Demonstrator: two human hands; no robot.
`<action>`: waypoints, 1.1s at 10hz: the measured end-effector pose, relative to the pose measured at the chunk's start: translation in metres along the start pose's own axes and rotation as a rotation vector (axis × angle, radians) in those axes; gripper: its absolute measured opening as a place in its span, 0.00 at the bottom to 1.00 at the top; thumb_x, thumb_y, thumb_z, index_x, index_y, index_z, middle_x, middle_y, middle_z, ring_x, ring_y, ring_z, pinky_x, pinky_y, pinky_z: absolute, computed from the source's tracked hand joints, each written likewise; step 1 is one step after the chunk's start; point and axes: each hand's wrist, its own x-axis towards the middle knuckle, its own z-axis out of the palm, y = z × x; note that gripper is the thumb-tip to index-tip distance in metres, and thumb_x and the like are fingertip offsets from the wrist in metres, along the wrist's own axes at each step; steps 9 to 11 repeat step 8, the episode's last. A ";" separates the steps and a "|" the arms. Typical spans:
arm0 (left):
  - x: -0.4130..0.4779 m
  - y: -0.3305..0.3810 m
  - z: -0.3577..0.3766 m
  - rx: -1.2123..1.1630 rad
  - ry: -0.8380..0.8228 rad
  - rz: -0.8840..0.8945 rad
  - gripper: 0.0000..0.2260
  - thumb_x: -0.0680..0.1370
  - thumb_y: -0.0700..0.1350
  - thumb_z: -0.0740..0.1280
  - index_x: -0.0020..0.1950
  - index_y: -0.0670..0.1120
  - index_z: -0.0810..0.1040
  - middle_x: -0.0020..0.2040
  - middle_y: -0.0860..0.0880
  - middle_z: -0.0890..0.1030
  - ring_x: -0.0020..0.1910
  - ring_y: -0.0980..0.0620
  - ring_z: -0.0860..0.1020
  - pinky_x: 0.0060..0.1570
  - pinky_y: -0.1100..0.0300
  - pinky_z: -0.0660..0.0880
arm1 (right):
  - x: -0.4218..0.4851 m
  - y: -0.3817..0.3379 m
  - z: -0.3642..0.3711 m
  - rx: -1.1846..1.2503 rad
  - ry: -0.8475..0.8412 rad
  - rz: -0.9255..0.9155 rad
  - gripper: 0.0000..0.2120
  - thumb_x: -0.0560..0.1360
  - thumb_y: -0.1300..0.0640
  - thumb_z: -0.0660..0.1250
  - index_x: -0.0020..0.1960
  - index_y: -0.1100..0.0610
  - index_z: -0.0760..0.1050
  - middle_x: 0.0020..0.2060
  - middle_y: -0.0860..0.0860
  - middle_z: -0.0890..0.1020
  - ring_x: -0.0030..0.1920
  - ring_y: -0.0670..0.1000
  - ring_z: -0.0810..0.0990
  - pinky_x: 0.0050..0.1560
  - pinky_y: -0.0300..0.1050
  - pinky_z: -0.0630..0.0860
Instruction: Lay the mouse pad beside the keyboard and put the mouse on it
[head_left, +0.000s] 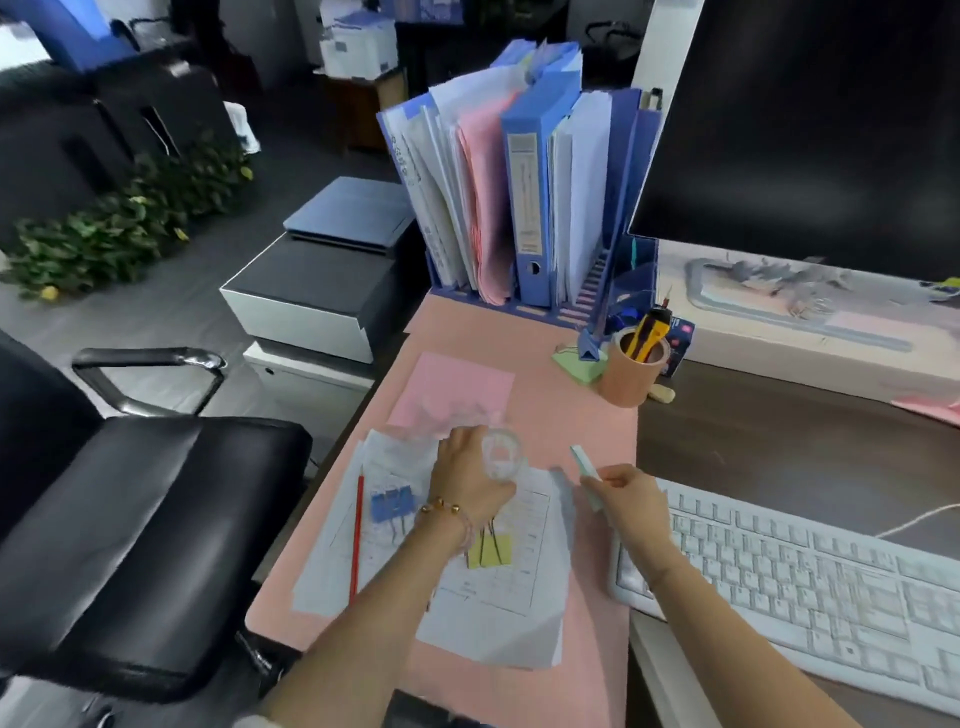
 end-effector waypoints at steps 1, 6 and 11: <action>0.046 0.004 0.015 0.084 -0.081 0.035 0.25 0.63 0.49 0.69 0.59 0.46 0.73 0.58 0.47 0.72 0.61 0.46 0.69 0.57 0.54 0.72 | 0.026 -0.012 0.011 -0.042 0.042 0.031 0.11 0.71 0.50 0.69 0.43 0.58 0.75 0.27 0.46 0.77 0.31 0.48 0.75 0.35 0.43 0.69; 0.094 -0.008 0.045 0.411 -0.339 0.179 0.31 0.67 0.50 0.73 0.66 0.44 0.66 0.64 0.44 0.68 0.64 0.44 0.66 0.61 0.54 0.69 | 0.057 -0.007 0.065 -0.456 0.127 0.061 0.13 0.71 0.55 0.64 0.48 0.64 0.74 0.46 0.59 0.80 0.46 0.61 0.78 0.49 0.52 0.73; 0.090 -0.003 0.032 0.379 -0.343 0.219 0.33 0.70 0.51 0.70 0.70 0.45 0.60 0.69 0.43 0.65 0.68 0.43 0.63 0.63 0.52 0.68 | 0.046 -0.009 0.051 -0.254 0.130 0.107 0.13 0.72 0.55 0.64 0.54 0.61 0.74 0.47 0.56 0.82 0.46 0.56 0.78 0.41 0.44 0.70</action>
